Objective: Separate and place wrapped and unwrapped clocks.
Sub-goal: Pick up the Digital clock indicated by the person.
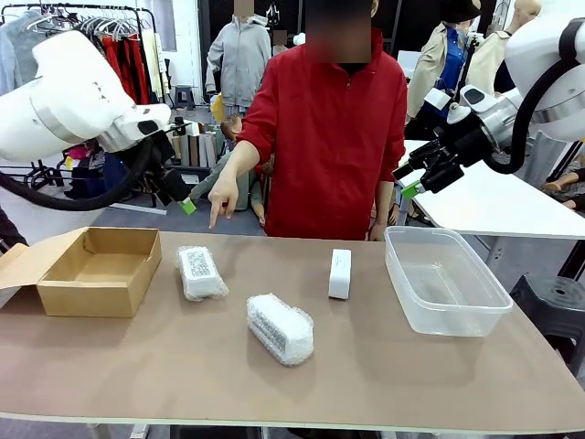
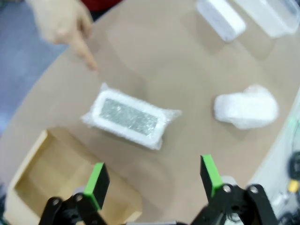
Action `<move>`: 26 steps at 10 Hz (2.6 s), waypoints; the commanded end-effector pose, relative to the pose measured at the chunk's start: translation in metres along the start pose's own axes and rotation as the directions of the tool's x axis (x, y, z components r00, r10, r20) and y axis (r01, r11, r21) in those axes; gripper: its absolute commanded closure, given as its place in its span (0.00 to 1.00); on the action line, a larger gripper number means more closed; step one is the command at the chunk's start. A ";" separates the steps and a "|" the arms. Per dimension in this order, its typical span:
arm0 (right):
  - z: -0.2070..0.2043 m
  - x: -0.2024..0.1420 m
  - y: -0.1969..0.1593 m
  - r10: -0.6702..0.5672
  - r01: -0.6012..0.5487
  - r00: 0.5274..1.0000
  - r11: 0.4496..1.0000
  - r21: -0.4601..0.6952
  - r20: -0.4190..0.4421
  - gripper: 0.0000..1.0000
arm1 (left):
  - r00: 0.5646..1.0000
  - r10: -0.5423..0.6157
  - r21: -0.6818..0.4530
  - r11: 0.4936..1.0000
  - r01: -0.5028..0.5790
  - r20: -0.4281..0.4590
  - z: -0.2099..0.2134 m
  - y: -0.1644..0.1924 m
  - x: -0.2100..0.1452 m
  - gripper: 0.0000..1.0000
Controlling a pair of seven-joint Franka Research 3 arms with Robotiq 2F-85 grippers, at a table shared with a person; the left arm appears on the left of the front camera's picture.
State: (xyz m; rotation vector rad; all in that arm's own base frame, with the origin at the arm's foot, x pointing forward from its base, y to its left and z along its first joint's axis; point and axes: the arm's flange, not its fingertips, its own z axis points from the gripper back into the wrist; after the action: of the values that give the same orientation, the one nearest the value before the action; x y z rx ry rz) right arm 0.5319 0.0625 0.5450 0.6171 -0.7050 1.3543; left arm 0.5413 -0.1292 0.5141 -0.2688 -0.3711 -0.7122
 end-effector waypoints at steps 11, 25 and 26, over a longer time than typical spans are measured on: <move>0.001 0.001 0.001 0.005 -0.005 1.000 1.000 0.000 -0.002 0.00 | 0.694 0.719 0.277 0.676 -0.683 -0.042 -0.104 -0.001 0.044 0.00; 0.001 0.001 0.001 0.005 -0.005 1.000 1.000 0.000 -0.002 0.00 | 0.503 0.861 0.339 0.496 -0.799 -0.075 -0.162 0.004 0.039 0.00; 0.001 0.001 0.001 0.005 -0.005 1.000 1.000 0.000 -0.002 0.00 | 0.493 0.866 0.342 0.490 -0.802 -0.084 -0.165 0.006 0.036 0.00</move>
State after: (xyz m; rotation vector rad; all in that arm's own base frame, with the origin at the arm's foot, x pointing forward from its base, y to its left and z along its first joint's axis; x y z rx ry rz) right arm 0.5318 0.0625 0.5449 0.6173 -0.7048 1.3543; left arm 0.6078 -0.2048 0.3784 -0.0829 -0.0583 0.2860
